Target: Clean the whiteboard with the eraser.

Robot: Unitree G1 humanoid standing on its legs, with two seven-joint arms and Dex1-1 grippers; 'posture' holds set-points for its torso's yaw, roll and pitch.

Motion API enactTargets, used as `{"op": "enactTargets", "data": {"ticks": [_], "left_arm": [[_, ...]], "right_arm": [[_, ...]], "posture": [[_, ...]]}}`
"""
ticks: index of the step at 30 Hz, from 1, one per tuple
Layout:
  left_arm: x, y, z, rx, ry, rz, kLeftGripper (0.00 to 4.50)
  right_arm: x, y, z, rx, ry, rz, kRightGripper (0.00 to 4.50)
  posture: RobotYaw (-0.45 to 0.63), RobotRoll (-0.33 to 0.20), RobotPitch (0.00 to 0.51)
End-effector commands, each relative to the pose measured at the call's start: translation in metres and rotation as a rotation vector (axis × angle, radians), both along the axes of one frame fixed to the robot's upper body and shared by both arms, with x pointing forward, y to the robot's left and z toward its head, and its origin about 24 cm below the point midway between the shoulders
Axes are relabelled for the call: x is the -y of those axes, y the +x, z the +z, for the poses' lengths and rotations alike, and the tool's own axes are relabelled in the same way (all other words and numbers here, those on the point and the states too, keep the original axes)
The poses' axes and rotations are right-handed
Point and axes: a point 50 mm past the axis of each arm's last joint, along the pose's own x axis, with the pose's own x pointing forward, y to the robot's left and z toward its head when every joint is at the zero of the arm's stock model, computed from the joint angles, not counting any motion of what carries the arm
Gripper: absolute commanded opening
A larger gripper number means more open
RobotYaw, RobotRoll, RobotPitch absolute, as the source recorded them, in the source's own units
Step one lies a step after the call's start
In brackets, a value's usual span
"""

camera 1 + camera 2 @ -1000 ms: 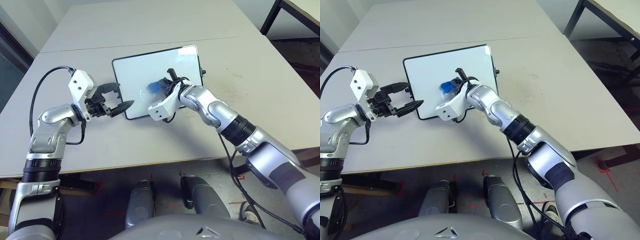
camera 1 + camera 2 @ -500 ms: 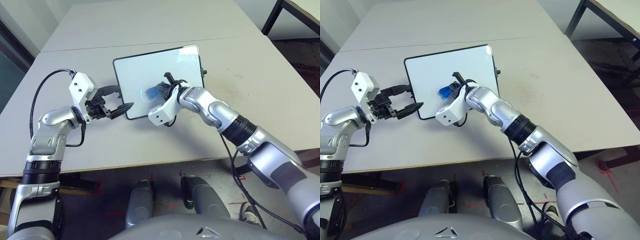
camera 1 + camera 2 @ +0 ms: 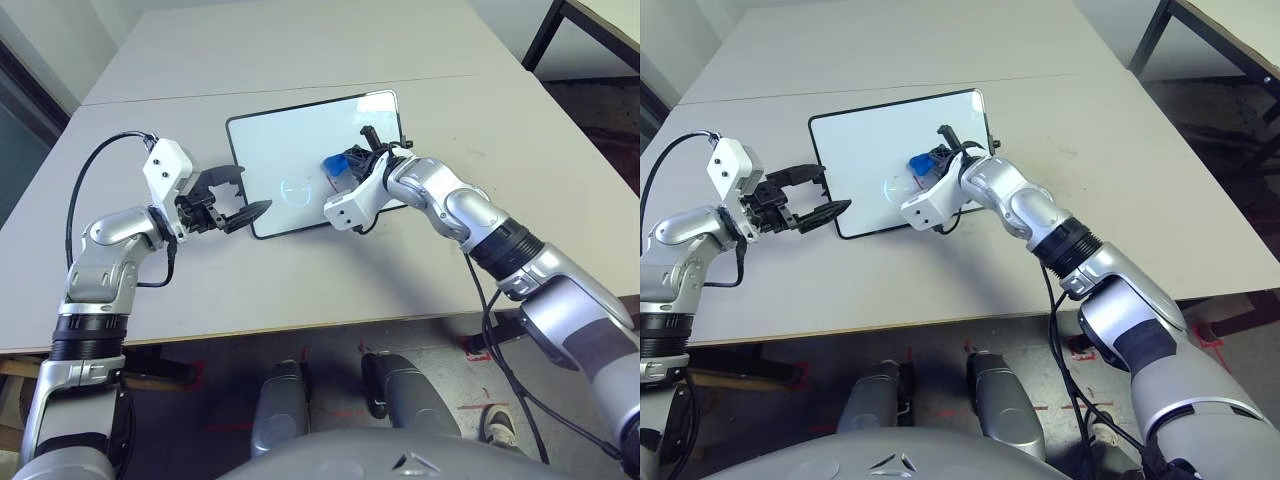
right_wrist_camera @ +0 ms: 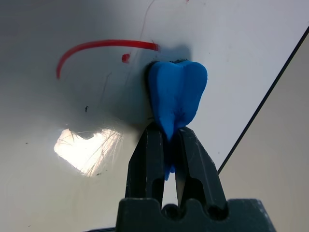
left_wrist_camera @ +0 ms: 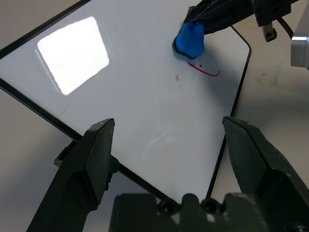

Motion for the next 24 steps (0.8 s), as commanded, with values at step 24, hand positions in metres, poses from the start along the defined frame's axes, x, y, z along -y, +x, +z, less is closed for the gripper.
{"op": "enactTargets", "data": {"ticks": [24], "left_arm": [[0.000, -0.004, -0.002, -0.006, 0.021, -0.005, 4.50]], "right_arm": [[0.014, -0.028, -0.057, -0.253, -0.210, 0.030, 0.11]], "posture": [[-0.11, 0.000, 0.124]]}}
